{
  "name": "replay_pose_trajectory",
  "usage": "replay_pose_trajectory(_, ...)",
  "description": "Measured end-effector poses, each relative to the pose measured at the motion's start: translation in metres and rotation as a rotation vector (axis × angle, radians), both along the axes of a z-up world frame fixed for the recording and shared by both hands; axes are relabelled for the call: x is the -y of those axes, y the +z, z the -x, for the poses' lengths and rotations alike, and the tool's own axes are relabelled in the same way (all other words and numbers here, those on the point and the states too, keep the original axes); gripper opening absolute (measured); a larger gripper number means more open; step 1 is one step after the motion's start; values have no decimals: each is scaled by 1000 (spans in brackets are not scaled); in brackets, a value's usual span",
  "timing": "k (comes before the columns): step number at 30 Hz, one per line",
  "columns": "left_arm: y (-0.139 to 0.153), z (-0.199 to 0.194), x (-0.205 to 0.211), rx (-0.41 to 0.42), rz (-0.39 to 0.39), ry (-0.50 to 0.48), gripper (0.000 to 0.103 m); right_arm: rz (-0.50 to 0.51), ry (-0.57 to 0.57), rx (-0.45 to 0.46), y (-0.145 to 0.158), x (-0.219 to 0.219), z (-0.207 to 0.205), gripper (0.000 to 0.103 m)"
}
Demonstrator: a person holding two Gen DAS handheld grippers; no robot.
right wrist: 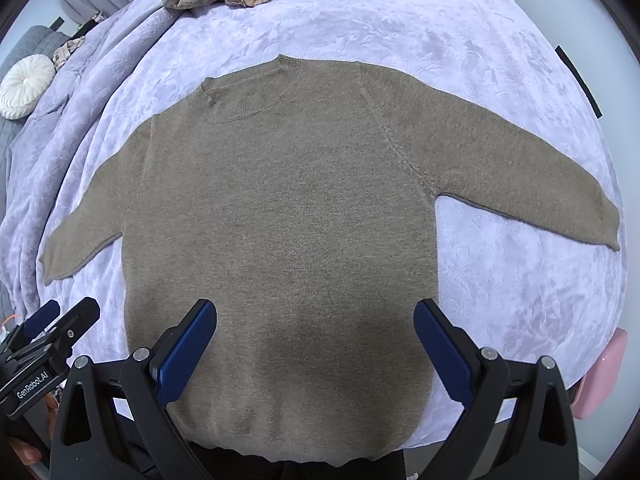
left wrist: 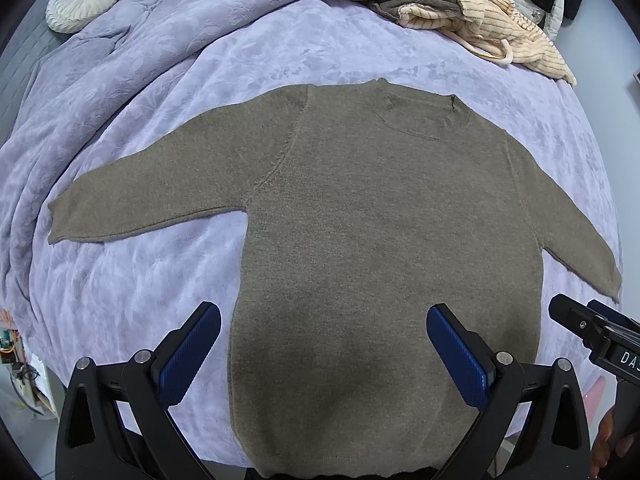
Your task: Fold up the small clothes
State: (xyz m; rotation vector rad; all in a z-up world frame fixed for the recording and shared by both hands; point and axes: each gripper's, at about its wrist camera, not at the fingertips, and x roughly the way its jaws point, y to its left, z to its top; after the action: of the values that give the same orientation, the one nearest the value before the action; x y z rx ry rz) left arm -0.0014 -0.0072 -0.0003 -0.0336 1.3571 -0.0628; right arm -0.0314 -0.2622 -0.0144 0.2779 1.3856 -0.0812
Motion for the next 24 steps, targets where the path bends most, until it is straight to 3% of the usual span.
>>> replay_pose_trajectory(24, -5, -3, 1, -20, 6, 0, 103, 3, 3, -7, -2, -2, -1, 100)
